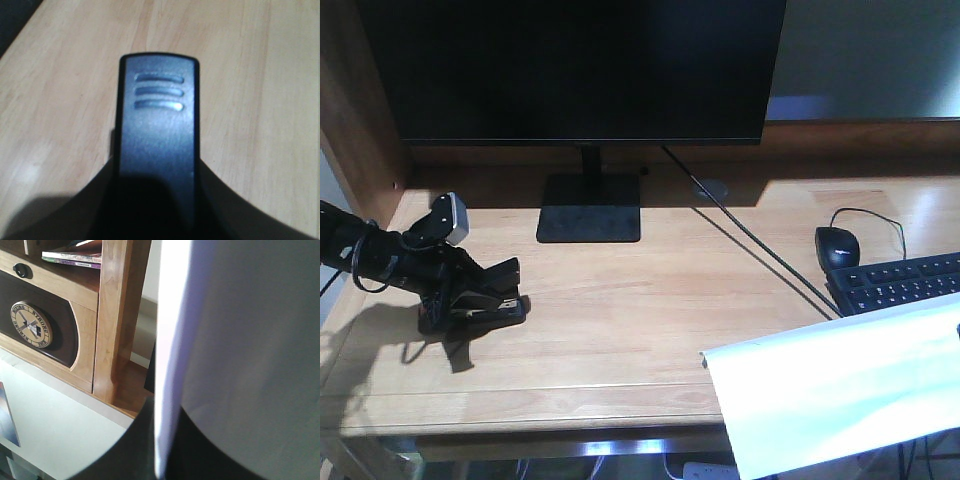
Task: Grab stapler and paper to desk for stapling
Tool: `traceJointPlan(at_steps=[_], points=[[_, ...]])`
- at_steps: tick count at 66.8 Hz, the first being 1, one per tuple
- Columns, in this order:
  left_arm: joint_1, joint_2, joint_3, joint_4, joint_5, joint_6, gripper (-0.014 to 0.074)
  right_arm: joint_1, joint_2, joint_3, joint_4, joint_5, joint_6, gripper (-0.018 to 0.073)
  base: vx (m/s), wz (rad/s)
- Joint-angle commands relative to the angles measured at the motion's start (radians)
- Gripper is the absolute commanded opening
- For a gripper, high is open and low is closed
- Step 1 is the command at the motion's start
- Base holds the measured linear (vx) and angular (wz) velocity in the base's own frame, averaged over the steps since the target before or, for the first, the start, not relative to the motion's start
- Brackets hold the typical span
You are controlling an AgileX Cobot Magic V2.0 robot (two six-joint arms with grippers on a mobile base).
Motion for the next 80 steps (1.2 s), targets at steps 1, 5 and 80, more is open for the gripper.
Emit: traceJointPlan(at_steps=[1,5,80], points=[[-0.003,-0.059,-0.028,-0.075,0.04,0.004,0.0338,0.002,0.007,0.002,0.005,-0.069,-0.005,-0.0005,0.0,0.0],[-0.003,-0.06,-0.028,-0.082,0.031,0.004,0.0377,0.002,0.007,0.002,0.005,-0.069,-0.005,-0.0005,0.0,0.0],[-0.003,-0.209,-0.03,0.079,0.036,-0.104,-0.0008,0.002,0.007,0.002,0.005,-0.069,-0.005,-0.0005,0.0,0.0]])
